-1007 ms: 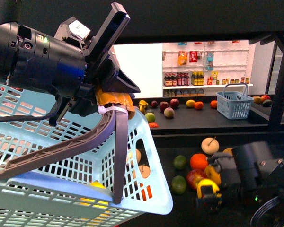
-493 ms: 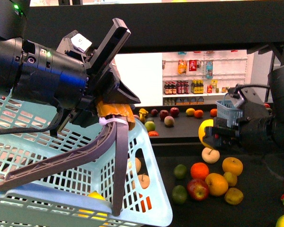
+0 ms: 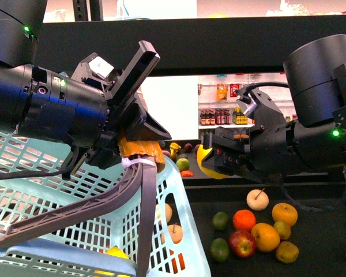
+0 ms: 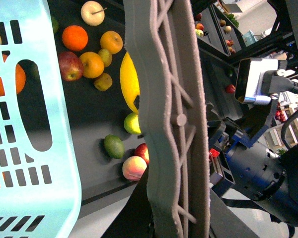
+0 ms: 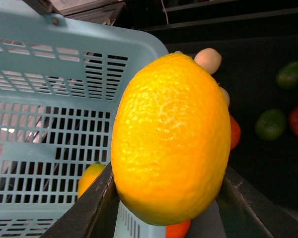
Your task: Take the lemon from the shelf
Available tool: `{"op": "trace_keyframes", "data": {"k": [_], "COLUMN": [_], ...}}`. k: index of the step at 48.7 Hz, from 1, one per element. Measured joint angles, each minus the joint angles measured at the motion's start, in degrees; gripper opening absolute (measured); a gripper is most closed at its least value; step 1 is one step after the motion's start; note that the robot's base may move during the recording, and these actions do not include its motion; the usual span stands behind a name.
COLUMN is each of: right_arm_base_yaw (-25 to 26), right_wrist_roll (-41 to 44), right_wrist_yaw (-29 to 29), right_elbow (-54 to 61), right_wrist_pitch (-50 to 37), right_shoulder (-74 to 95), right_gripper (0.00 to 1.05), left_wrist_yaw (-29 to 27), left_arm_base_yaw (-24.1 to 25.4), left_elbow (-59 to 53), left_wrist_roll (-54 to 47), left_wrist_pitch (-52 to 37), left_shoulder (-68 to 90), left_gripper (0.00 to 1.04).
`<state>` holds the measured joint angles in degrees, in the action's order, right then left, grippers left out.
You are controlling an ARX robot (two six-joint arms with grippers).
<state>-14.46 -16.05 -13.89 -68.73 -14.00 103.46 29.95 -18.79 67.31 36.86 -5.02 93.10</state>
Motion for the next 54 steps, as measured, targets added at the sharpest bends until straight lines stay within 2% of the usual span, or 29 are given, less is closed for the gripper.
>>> {"op": "trace_keyframes", "data": {"k": [20, 37, 54], "right_arm_base_yaw": [-7.3, -10.1, -10.29], "right_wrist_roll": [-5.27, -9.53, -12.24], "right_wrist_yaw": [0.68, 0.79, -0.2], "right_elbow": [-1.38, -1.38, -0.52], "right_wrist_pitch": [2.05, 1.16, 0.55], "right_shoulder": [-0.5, 1.44, 1.7], "right_gripper": [0.48, 0.48, 0.48], "left_wrist_yaw": [-0.04, -1.18, -1.01], "left_arm_base_yaw": [0.07, 0.52, 0.7], "left_elbow": [0.0, -0.07, -0.09], "left_wrist_roll": [0.02, -0.52, -0.81], "left_wrist_pitch": [0.0, 0.02, 0.07], "left_shoulder": [0.0, 0.0, 0.0], "left_gripper": [0.1, 0.1, 0.1]}}
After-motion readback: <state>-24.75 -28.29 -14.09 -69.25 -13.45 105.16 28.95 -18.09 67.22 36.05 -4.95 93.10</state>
